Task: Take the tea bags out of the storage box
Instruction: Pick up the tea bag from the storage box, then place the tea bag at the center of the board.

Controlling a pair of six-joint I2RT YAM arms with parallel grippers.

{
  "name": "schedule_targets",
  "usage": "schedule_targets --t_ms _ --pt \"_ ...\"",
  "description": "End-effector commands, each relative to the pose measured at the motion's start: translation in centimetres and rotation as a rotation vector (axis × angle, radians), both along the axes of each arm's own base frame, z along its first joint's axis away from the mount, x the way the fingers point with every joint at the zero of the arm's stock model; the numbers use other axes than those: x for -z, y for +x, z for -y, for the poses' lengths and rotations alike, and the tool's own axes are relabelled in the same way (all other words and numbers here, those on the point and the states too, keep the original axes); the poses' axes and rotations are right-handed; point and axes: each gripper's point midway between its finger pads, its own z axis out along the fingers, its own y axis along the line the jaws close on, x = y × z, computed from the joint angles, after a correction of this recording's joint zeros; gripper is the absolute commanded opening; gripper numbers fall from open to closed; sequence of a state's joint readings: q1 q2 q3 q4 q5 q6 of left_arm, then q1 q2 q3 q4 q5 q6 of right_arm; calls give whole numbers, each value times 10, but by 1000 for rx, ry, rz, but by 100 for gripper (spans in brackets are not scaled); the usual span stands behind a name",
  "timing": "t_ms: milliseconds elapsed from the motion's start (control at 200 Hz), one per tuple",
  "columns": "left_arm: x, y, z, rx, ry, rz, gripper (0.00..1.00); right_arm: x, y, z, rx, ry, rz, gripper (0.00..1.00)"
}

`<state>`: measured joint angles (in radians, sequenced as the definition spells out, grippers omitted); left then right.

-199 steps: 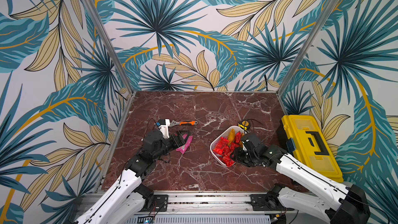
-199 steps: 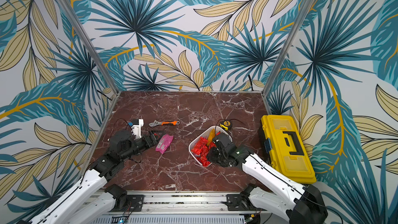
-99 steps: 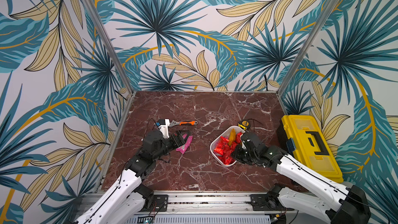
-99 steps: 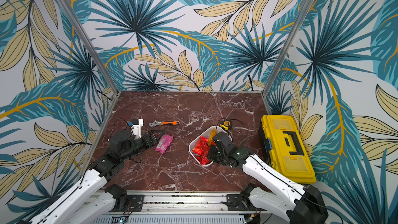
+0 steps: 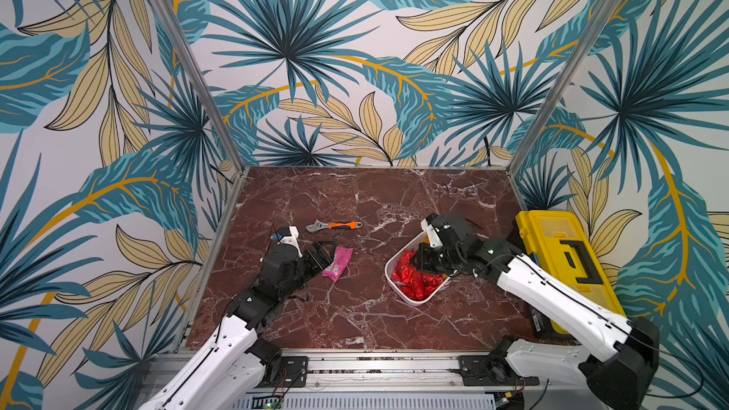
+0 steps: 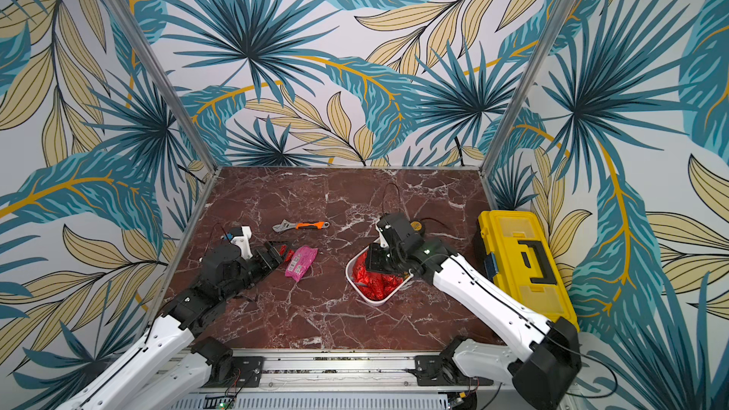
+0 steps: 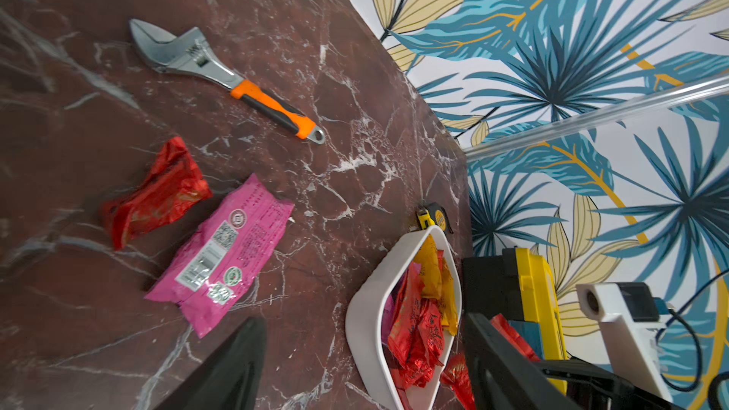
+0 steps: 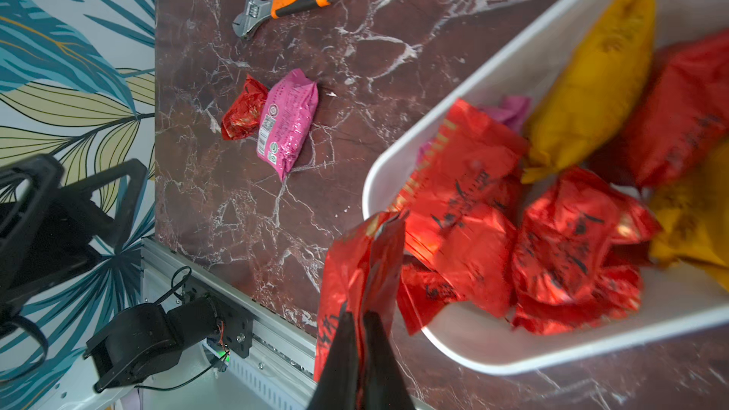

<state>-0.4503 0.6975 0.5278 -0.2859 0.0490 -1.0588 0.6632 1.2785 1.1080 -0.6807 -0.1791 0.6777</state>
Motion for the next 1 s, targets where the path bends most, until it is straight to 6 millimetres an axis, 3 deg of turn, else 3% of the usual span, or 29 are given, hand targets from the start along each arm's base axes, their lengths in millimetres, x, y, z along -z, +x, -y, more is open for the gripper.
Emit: schedule_targets --t_ms 0,200,376,506,811,916,996 --pt "20 -8 -22 -96 40 -58 83 10 7 -29 -153 -34 -19 10" --pt "27 -20 -31 -100 80 -80 83 37 32 -77 -275 -49 -89 10" --pt "28 -24 -32 -87 102 -76 83 74 51 -99 -349 -91 -142 10" --pt "26 -25 -33 -74 125 -72 83 101 62 -108 -399 -151 -186 10" --pt "24 -26 -33 -58 153 -68 83 132 79 -121 -441 -190 -209 13" --pt "24 -25 -29 -35 146 -63 83 139 88 -114 -420 -252 -189 22" --pt "22 -25 -22 -2 138 -55 83 130 96 -110 -403 -280 -146 32"
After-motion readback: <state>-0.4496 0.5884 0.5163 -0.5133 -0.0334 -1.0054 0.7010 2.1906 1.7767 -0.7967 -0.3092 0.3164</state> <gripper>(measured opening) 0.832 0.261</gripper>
